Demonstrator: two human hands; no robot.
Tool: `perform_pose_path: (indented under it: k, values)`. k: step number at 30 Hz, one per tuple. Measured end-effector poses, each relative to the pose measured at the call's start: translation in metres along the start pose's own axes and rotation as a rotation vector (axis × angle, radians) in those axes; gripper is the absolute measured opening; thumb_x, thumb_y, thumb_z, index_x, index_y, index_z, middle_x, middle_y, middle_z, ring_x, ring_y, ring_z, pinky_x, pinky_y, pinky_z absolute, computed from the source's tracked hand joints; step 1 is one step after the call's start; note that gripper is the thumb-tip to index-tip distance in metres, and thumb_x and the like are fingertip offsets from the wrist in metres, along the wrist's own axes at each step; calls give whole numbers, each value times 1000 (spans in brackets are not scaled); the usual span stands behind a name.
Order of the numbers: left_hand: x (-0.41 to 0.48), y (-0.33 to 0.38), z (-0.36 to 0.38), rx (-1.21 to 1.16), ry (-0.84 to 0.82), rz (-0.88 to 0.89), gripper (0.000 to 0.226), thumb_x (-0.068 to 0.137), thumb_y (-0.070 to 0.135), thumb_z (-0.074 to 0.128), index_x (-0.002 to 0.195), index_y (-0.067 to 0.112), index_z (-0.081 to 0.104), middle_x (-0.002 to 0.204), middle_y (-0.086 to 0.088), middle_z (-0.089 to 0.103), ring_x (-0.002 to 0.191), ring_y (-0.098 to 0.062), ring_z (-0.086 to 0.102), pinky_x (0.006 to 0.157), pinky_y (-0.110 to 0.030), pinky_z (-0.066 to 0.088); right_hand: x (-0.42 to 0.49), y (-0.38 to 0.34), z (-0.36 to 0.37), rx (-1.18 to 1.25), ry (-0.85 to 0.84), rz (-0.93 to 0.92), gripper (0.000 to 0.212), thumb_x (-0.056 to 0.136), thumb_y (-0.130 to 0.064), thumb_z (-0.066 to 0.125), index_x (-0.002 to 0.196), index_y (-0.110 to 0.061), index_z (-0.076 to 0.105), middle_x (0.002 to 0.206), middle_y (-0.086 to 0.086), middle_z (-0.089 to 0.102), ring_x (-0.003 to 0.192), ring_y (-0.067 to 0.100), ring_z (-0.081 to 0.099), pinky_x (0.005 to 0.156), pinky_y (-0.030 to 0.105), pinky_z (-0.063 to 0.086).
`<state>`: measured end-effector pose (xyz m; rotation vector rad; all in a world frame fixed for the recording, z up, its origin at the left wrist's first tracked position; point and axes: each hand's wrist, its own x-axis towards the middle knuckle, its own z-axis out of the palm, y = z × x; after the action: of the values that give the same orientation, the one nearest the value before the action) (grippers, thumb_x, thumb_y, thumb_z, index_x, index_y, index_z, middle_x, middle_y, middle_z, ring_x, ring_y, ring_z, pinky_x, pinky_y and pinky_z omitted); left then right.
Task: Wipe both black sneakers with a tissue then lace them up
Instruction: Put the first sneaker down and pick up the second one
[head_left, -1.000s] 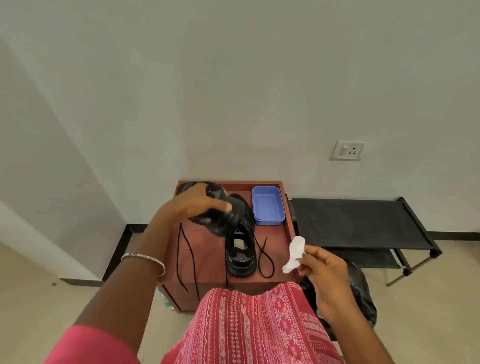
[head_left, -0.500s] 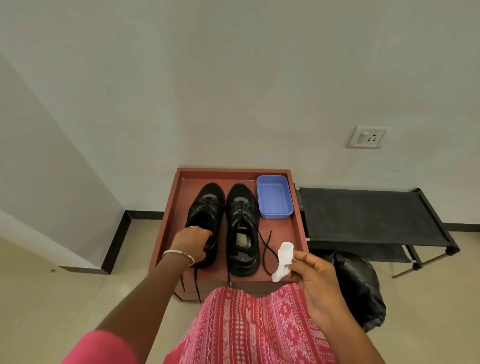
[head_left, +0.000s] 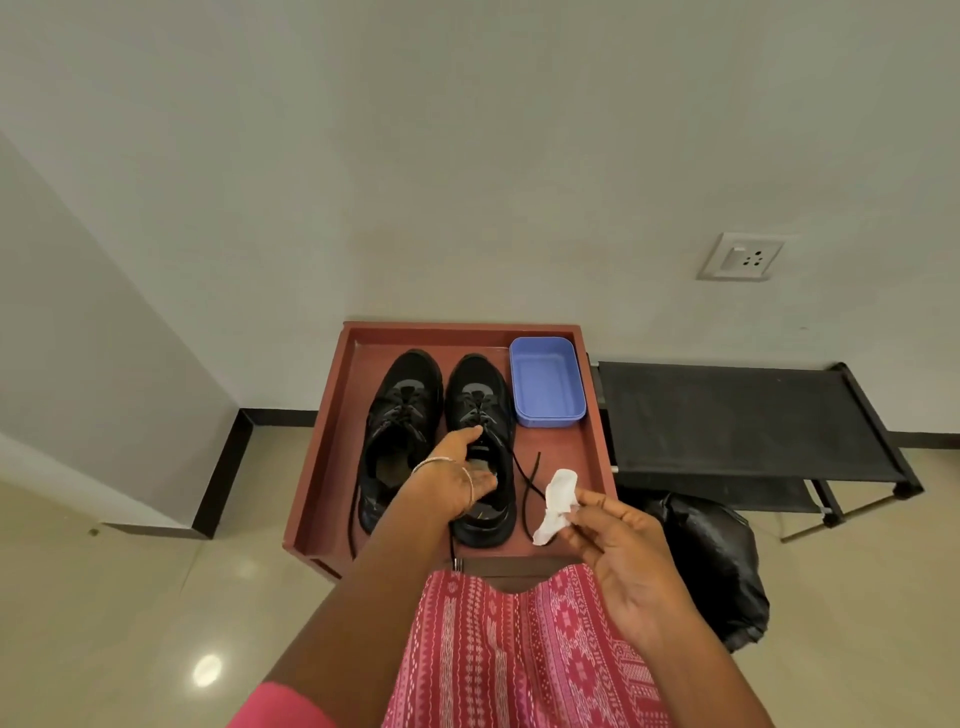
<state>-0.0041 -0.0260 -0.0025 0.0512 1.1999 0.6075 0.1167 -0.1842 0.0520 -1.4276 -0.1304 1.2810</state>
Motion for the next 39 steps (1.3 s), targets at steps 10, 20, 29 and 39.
perform_pose_path:
  k: [10, 20, 29, 39]
  values:
    - [43, -18, 16, -275, -1, 45, 60, 84, 52, 74, 122, 8, 61, 108, -11, 61, 108, -27, 58, 102, -39, 48, 8, -2, -11, 10, 27, 44, 21, 88, 11, 61, 104, 2, 71, 99, 17, 76, 84, 21, 73, 70, 26, 57]
    - [72, -23, 25, -381, 47, 98, 66, 77, 54, 78, 122, 7, 65, 126, -12, 66, 107, -26, 63, 105, -36, 46, 13, -8, -3, -7, 15, 54, 19, 88, 11, 60, 98, 0, 72, 96, 17, 76, 82, 21, 73, 69, 25, 59]
    - [48, -38, -1, -349, -72, 213, 44, 92, 30, 62, 129, 7, 65, 120, -15, 71, 107, -27, 67, 94, -34, 53, 8, -12, -3, 60, 11, 44, 22, 86, 13, 62, 102, 1, 71, 101, 18, 75, 86, 21, 74, 70, 24, 60]
    - [-82, -49, -28, -319, -261, 397, 46, 91, 24, 60, 134, 6, 61, 130, -17, 67, 124, -34, 61, 112, -45, 42, -40, -28, 13, -78, -64, -137, 46, 62, -7, 86, 106, -8, 73, 97, 6, 78, 99, 21, 73, 100, 39, 53]
